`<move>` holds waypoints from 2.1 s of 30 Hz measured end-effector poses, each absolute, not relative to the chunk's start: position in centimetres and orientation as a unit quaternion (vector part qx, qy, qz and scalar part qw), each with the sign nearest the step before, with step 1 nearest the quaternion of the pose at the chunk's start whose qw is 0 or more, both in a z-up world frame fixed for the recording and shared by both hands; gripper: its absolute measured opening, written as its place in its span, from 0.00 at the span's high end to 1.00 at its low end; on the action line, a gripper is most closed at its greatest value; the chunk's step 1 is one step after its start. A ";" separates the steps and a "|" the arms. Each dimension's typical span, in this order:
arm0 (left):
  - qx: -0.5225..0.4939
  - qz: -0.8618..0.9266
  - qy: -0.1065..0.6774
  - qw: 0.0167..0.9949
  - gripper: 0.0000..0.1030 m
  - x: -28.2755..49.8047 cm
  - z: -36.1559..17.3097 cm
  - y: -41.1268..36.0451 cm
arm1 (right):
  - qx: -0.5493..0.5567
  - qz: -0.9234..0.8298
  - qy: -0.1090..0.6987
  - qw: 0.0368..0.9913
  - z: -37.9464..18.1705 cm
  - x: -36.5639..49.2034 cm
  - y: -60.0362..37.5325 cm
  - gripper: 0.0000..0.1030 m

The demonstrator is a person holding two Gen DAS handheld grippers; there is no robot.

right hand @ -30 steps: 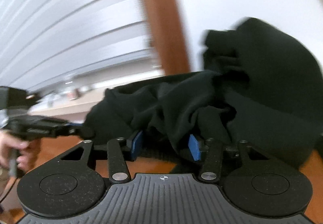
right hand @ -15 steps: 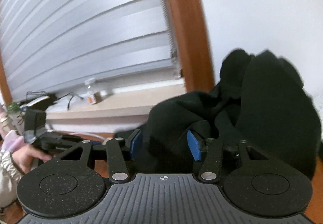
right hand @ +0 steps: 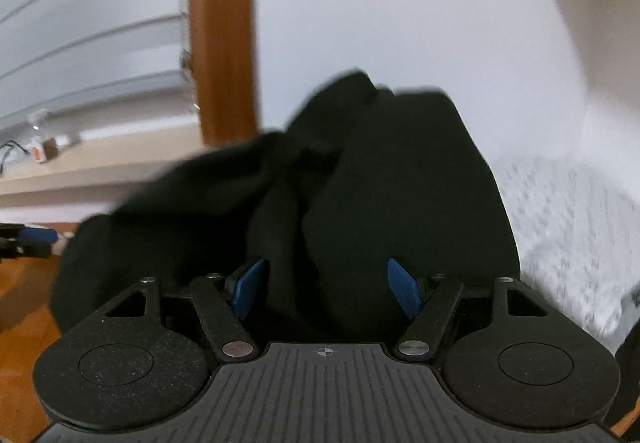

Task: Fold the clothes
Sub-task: 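Lift the black hoodie with both tools and carry it toward the window sill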

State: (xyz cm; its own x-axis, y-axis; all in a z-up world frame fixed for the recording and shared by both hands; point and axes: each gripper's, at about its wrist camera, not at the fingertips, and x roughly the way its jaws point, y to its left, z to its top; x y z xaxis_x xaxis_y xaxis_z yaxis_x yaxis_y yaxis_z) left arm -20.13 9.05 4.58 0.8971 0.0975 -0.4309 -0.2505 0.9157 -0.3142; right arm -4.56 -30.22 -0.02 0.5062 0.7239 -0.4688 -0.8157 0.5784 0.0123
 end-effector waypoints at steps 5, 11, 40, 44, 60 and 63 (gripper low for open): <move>-0.170 0.111 0.230 0.952 0.22 -19.1 3.8 9.5 | -0.107 0.436 0.240 0.861 -3.0 -3.1 -29.3 0.26; -0.195 0.081 0.259 0.943 0.36 -16.8 3.2 10.5 | -0.094 0.441 0.242 0.859 -4.4 -2.5 -28.2 0.21; -0.120 0.137 0.184 0.966 0.86 -30.2 9.8 12.2 | -0.131 0.583 0.230 0.768 -1.6 -11.3 -22.5 0.37; -0.130 0.146 0.196 0.961 0.85 -33.2 9.4 13.8 | -0.126 0.611 0.241 0.744 -0.1 -13.3 -21.2 0.37; -0.167 0.148 0.206 0.953 0.85 -31.6 3.4 15.7 | -0.075 0.505 0.212 0.833 6.9 -3.0 -24.5 0.30; -0.159 0.152 0.204 0.954 0.85 -31.3 3.3 15.8 | -0.055 0.455 0.240 0.855 6.1 1.8 -23.7 0.29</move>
State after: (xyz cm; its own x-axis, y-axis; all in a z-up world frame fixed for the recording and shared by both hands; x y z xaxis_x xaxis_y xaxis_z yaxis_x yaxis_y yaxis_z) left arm -31.29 15.76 3.34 0.8701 0.2255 -0.4383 -0.3558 0.9027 -0.2420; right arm 1.82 -23.67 6.13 0.4697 0.7526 -0.4614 -0.8054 0.5793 0.1250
